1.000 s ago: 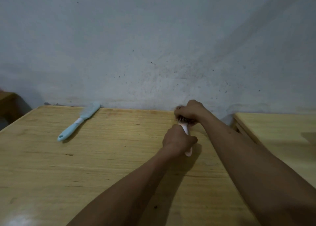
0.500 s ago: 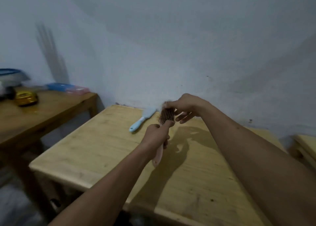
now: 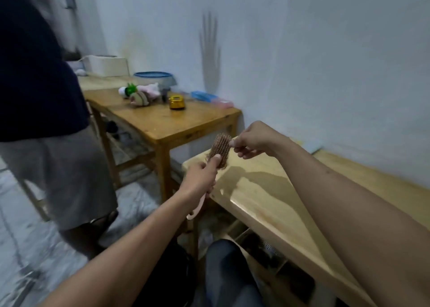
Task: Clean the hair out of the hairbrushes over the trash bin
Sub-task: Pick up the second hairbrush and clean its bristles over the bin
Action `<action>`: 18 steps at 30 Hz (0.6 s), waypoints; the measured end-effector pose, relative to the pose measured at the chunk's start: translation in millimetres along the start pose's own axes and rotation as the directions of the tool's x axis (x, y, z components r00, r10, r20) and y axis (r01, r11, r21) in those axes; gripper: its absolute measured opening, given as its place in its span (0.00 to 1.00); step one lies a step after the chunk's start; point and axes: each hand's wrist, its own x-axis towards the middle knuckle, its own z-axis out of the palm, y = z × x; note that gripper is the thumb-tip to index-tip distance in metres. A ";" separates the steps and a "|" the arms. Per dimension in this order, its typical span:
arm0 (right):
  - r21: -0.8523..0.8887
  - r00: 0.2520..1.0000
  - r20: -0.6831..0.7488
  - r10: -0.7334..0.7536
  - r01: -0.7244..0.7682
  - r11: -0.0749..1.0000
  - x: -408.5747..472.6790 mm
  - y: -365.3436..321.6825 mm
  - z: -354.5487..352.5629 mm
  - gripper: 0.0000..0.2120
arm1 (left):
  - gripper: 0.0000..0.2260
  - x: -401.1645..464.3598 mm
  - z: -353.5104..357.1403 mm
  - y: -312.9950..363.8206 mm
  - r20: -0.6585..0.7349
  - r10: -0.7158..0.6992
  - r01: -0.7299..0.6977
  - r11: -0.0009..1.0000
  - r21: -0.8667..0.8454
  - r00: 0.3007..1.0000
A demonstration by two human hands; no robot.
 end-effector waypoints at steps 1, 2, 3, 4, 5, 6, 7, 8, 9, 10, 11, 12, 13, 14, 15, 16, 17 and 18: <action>0.003 1.000 0.027 -0.004 0.004 1.000 1.2 -3.2 10.7 0.08 | 0.23 -2.3 -11.0 -6.3 -0.019 -0.005 0.005 1.000 0.005 1.000; 0.007 0.998 0.055 -0.008 0.008 1.000 1.5 -5.3 21.2 0.08 | 0.23 -5.3 -21.0 -12.5 -0.038 -0.011 0.011 1.000 -0.001 0.999; 0.013 0.997 0.083 -0.012 0.011 1.000 1.6 -6.8 31.5 0.09 | 0.23 -9.1 -30.3 -18.4 -0.058 -0.017 0.017 1.000 -0.009 0.998; 0.022 0.994 0.110 -0.015 0.012 1.000 1.2 -7.3 42.1 0.10 | 0.24 -13.4 -38.8 -25.1 -0.080 -0.025 0.024 1.000 -0.007 0.996; 0.034 0.990 0.138 -0.020 0.015 0.999 0.8 -7.1 53.3 0.11 | 0.24 -18.2 -47.0 -32.7 -0.103 -0.037 0.037 0.999 -0.002 0.994; 0.044 0.986 0.165 -0.029 0.022 0.999 -0.4 -6.8 65.2 0.11 | 0.25 -23.5 -55.3 -41.6 -0.123 -0.050 0.050 0.999 -0.005 0.991; 0.046 0.981 0.190 -0.040 0.032 0.998 -1.7 -6.4 78.0 0.09 | 0.25 -29.4 -63.4 -50.9 -0.135 -0.067 0.066 0.998 -0.015 0.989; 0.035 0.977 0.210 -0.049 0.042 0.999 -4.1 -5.5 91.7 0.08 | 0.25 -35.5 -71.3 -61.4 -0.147 -0.085 0.082 0.996 -0.026 0.985; 0.016 0.973 0.224 -0.054 0.052 0.999 -6.1 -3.4 106.3 0.08 | 0.25 -42.6 -79.0 -72.0 -0.163 -0.105 0.100 0.994 -0.041 0.981; 0.004 0.969 0.239 -0.056 0.057 0.998 -8.6 -0.5 121.7 0.09 | 0.24 -49.9 -86.6 -83.0 -0.179 -0.127 0.118 0.991 -0.057 0.976; 0.008 0.963 0.262 -0.054 0.054 0.999 -11.0 3.6 137.7 0.09 | 0.25 -57.8 -93.6 -93.4 -0.195 -0.150 0.140 0.988 -0.068 0.969; 0.024 0.955 0.294 -0.044 0.038 0.999 -13.3 8.4 154.4 0.10 | 0.26 -64.7 -101.0 -105.5 -0.213 -0.175 0.163 0.984 -0.072 0.961; 0.047 0.943 0.330 -0.028 0.013 0.999 -15.4 14.1 170.7 0.09 | 0.26 -72.1 -107.5 -116.4 -0.229 -0.200 0.189 0.980 -0.069 0.953; 0.072 0.930 0.367 -0.010 -0.018 0.997 -17.6 20.3 187.3 0.07 | 0.25 -79.1 -113.7 -127.8 -0.245 -0.224 0.214 0.975 -0.068 0.943; 0.095 0.917 0.398 0.007 -0.049 0.994 -18.5 28.0 204.0 0.06 | 0.23 -86.0 -119.4 -138.2 -0.266 -0.242 0.234 0.970 -0.064 0.933; 0.109 0.908 0.419 0.023 -0.075 0.991 -19.6 35.5 219.9 0.06 | 0.22 -91.9 -124.7 -149.1 -0.288 -0.255 0.249 0.967 -0.059 0.923; 0.114 0.901 0.432 0.039 -0.098 0.989 -20.0 43.9 234.9 0.07 | 0.21 -98.0 -129.0 -158.8 -0.305 -0.270 0.268 0.962 -0.051 0.913; 0.116 0.897 0.439 0.057 -0.119 0.986 -20.9 52.2 248.7 0.08 | 0.21 -103.5 -133.0 -168.8 -0.314 -0.288 0.288 0.957 -0.047 0.905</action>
